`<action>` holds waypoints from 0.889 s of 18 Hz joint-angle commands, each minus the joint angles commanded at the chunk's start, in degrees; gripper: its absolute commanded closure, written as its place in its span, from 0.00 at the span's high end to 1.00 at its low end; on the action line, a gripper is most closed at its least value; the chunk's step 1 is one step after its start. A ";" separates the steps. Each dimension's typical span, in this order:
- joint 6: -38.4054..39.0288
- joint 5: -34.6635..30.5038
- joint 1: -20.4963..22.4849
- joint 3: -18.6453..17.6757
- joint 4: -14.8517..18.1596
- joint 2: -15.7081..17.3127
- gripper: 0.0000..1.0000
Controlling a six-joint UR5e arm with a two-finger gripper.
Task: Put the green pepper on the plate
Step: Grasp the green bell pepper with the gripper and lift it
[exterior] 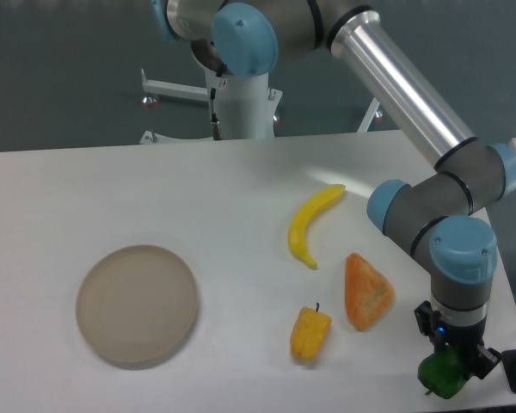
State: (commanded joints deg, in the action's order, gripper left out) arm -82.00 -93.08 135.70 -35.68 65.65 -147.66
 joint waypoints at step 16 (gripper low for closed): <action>4.91 0.26 -2.02 -18.00 3.60 15.19 0.36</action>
State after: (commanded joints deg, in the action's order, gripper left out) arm -77.10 -92.81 133.69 -53.68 69.25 -132.47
